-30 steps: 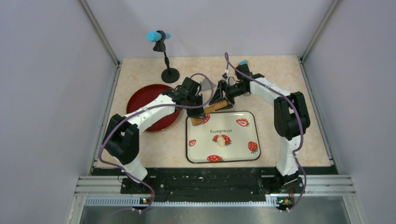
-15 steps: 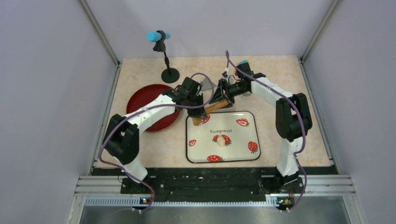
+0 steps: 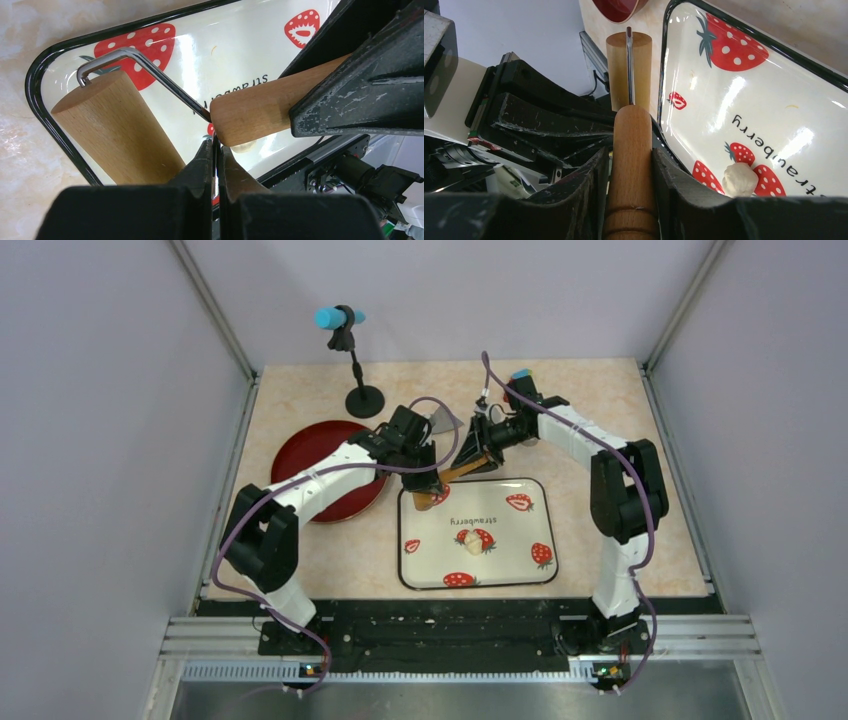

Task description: Roll out the dumpling wrappers from the dough

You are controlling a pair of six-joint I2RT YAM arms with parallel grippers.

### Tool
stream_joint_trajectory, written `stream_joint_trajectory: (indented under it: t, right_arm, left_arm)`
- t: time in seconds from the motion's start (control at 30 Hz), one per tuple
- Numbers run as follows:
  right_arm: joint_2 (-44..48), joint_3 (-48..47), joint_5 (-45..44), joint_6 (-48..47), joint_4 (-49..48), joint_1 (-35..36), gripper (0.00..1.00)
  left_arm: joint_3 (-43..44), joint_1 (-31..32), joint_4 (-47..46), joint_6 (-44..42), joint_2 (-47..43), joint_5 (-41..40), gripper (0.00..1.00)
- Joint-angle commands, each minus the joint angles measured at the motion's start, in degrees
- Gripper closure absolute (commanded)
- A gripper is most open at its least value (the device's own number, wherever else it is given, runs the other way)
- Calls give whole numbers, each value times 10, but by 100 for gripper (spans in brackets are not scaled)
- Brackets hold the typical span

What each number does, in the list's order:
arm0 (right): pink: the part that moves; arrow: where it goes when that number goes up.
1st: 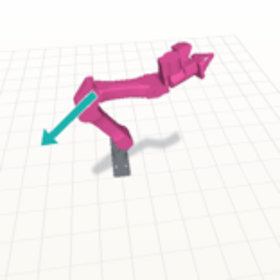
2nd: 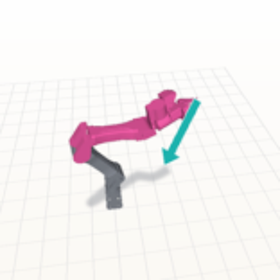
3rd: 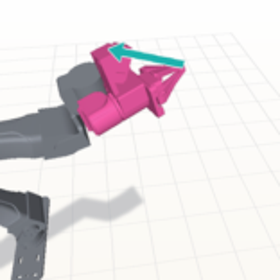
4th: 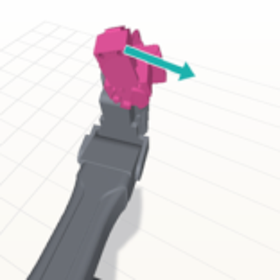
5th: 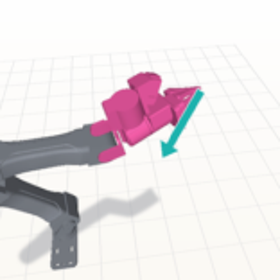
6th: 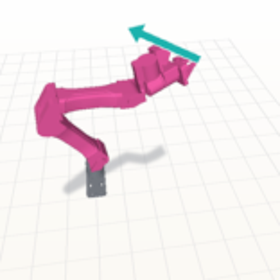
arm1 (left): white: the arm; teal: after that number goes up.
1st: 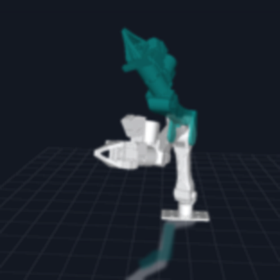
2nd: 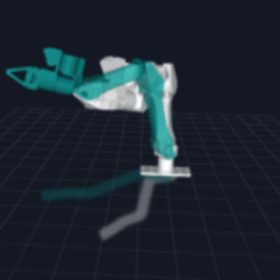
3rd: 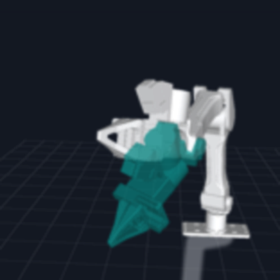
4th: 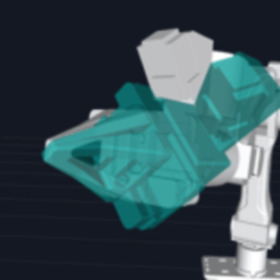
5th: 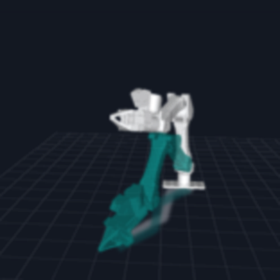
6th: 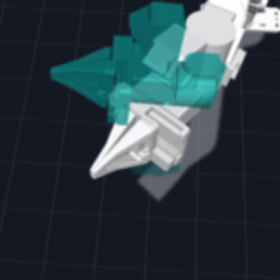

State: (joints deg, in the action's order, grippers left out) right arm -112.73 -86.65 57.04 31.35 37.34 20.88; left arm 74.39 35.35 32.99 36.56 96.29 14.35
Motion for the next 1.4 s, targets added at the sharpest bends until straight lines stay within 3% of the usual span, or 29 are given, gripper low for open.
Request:
stream_joint_trajectory:
  t: [0.0,0.1,0.17,0.33,0.47,0.8,1.07,1.2,1.37]
  right_arm:
    - [21,-12,20,-16,13,12,66]
    - [19,-13,25,-17,13,13,80]
    - [17,-12,27,-19,13,13,98]
    - [18,-18,18,-28,23,13,100]
    - [21,-35,-16,-54,48,13,100]
    - [20,-76,-120,-121,123,11,100]
    - [41,-100,-178,-135,144,-6,100]
    - [49,-102,-191,-140,150,-21,100]
    - [62,-101,-205,-151,155,-33,100]
  left_arm:
    - [4,3,-39,7,-2,6,100]
    - [5,3,-39,5,-3,6,100]
    - [5,4,-39,3,-6,5,97]
    - [11,4,-45,4,-16,9,51]
    - [20,2,-73,22,-27,24,37]
    - [-27,-46,-216,117,-78,100,35]
    - [-205,-167,-376,230,-159,181,35]
    - [-272,-225,-335,206,-195,204,35]
    - [-297,-250,-187,101,-210,203,35]
